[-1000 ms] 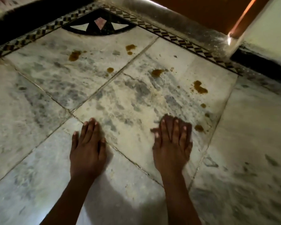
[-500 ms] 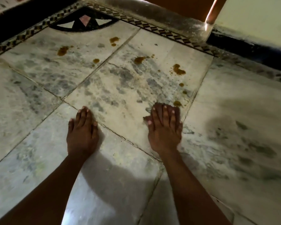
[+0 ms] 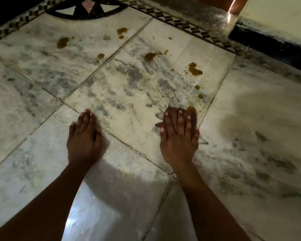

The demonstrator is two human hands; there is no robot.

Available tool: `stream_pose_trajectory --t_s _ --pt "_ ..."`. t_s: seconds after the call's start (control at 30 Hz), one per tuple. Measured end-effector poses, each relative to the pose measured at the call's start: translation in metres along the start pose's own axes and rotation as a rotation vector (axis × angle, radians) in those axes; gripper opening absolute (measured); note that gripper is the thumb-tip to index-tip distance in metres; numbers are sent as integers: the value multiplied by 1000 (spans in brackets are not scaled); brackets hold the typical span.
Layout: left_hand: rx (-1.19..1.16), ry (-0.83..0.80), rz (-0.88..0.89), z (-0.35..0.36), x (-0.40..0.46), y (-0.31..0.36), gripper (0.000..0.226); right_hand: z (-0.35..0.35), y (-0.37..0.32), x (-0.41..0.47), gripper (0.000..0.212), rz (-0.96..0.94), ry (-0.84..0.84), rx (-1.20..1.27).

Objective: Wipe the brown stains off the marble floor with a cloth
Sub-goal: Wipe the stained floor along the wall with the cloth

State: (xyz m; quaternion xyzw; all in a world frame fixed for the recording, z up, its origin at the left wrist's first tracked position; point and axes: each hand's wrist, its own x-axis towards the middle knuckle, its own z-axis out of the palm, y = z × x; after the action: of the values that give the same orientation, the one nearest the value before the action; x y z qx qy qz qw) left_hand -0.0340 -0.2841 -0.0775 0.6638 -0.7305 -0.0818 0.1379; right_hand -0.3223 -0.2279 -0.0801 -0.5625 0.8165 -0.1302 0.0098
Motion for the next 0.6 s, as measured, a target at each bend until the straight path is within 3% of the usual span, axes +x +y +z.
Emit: stream_pose_trajectory --t_s 0.07,0.13,0.2,0.27,0.37,0.43,0.5,0.53,0.6 --pt "-3 -2 1 1 1 0 66 13 -31 8 56 -16 11 48" --pt "-7 -13 0 2 1 0 67 18 -45 -6 53 -223 6 61" --pt "3 -25 51 0 -5 2 68 4 -30 -38 52 -441 -26 57" --pt "1 -50 108 1 -15 11 69 -13 4 -68 54 -515 -98 18" --pt "-2 -71 222 11 -46 41 67 -25 51 -69 58 -299 -71 -16" --pt "0 -77 280 20 -61 56 65 -18 45 -45 57 3 -4 4" --pt "-5 -76 265 24 -65 62 66 -9 16 -26 59 147 7 46" --pt "0 -82 254 23 -65 62 66 -5 1 -26 58 97 16 60" --pt "11 -84 251 21 -63 61 66 -5 -12 -50 55 -216 10 25"
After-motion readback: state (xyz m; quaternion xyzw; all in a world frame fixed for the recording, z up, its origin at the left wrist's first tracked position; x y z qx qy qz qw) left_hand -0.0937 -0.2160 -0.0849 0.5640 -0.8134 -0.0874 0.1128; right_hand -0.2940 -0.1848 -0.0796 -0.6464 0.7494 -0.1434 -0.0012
